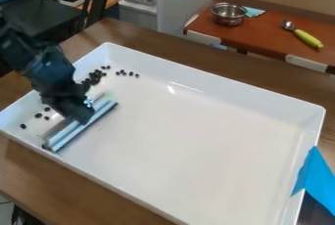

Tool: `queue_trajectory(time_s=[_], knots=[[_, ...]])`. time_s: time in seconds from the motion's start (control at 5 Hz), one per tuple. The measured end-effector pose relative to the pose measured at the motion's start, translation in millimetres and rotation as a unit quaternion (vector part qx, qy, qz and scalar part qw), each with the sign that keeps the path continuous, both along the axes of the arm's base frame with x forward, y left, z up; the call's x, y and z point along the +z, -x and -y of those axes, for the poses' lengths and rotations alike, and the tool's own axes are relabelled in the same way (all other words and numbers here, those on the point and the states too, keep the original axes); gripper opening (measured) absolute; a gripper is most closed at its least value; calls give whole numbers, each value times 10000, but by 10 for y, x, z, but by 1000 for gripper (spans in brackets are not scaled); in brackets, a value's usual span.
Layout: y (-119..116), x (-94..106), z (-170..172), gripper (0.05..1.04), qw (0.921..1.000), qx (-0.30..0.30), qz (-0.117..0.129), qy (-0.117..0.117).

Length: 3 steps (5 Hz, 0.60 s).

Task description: Sweep into pile

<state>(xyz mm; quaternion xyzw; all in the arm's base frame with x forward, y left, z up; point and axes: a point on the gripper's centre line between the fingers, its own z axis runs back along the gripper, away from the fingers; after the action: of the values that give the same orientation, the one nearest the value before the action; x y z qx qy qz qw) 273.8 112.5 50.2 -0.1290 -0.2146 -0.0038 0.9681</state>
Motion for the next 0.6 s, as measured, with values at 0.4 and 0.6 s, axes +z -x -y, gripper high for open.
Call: queue_trajectory(time_s=[0.4,0.6], knots=[[-27,81,-426,370,9994,7,285,-211],[-75,212,-248,370,9993,205,185,235]])
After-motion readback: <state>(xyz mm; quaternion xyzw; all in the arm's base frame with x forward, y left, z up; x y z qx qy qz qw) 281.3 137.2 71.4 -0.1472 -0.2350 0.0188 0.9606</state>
